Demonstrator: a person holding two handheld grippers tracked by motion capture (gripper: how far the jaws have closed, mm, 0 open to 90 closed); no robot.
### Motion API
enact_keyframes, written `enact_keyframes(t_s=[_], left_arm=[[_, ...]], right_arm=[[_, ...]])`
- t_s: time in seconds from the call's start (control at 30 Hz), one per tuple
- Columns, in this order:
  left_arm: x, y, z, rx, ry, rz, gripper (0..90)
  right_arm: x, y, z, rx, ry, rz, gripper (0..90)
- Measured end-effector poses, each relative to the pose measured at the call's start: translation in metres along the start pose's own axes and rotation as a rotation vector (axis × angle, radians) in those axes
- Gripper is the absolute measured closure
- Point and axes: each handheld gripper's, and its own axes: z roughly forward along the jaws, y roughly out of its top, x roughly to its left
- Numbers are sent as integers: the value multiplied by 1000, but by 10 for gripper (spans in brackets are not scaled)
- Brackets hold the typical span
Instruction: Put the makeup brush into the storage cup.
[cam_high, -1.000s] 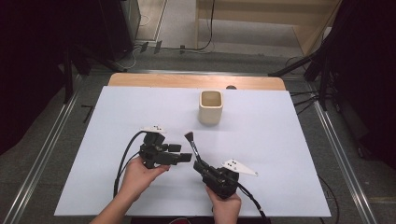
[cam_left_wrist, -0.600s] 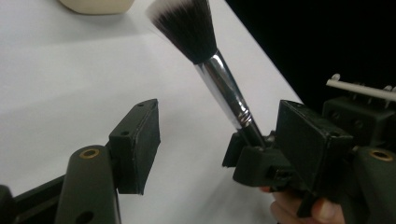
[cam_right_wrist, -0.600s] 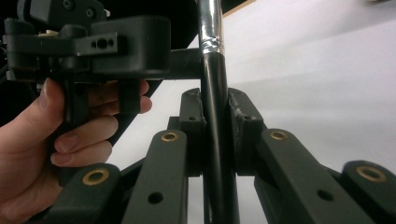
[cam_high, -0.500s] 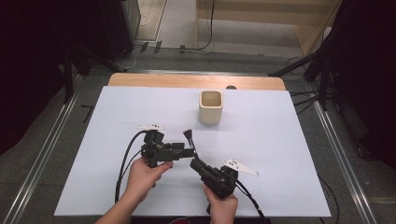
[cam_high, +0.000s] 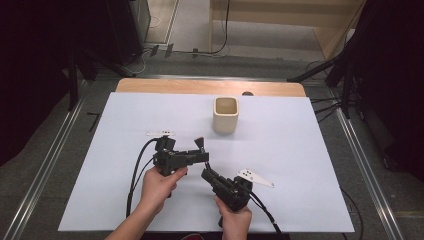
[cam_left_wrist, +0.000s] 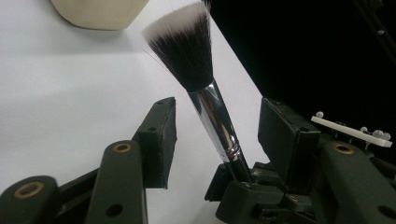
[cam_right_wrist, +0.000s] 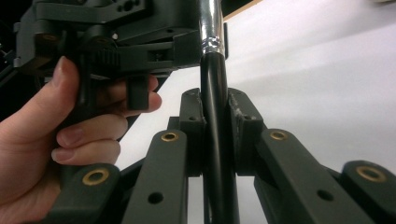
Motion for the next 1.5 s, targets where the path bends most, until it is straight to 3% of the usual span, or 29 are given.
enact_keyframes(t_s=[0.2,0.3,0.5,0.87,1.17,1.27,1.5], left_arm=[[-1,-1,3,-29,-9,-19,581],[3,-2,3,-36,-33,-52,606],[7,-4,1,-38,-25,-76,704],[9,-4,0,-31,-54,-121,754],[7,-2,0,-16,-81,-126,780],[9,-2,-1,-15,-96,-131,784],[9,-1,-3,-4,-73,-118,784]], right_arm=[[1,0,2,4,0,-3,795],[1,-1,1,3,-5,-9,796],[1,-1,3,19,-3,-15,795],[3,-2,6,46,-17,-42,795],[5,-2,6,65,-19,-62,792],[7,-2,8,77,-2,-74,742],[11,2,8,102,-34,-161,519]])
